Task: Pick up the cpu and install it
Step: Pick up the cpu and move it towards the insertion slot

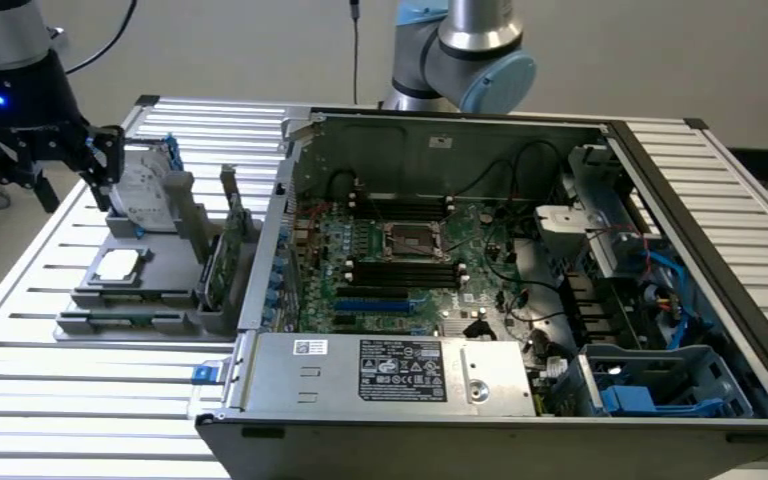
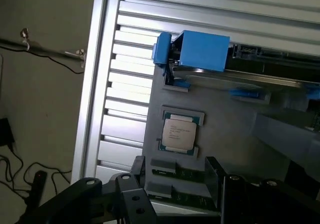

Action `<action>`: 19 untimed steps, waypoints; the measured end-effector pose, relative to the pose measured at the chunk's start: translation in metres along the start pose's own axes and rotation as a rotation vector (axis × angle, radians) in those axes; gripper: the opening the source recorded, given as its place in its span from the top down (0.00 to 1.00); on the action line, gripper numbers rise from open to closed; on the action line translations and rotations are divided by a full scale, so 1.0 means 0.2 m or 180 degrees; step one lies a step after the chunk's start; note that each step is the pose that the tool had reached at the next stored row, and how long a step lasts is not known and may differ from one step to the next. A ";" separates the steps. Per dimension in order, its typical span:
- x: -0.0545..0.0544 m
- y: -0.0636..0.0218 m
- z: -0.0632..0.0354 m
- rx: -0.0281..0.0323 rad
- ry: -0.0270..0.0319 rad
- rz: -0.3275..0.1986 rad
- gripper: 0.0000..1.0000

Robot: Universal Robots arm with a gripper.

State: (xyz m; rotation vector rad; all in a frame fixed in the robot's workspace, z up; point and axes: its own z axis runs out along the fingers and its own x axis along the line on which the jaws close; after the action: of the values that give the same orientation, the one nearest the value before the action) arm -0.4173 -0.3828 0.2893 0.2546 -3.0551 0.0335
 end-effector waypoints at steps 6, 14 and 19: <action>-0.04 -0.005 0.052 0.0006 0.0000 -0.0034 0.40; -0.07 -0.007 0.122 0.0005 0.0000 -0.0019 0.40; -0.08 0.009 0.167 0.0000 0.0001 0.0044 0.40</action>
State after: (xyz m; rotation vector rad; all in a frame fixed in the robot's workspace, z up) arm -0.4041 -0.3794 0.2547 0.2333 -3.0565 0.0344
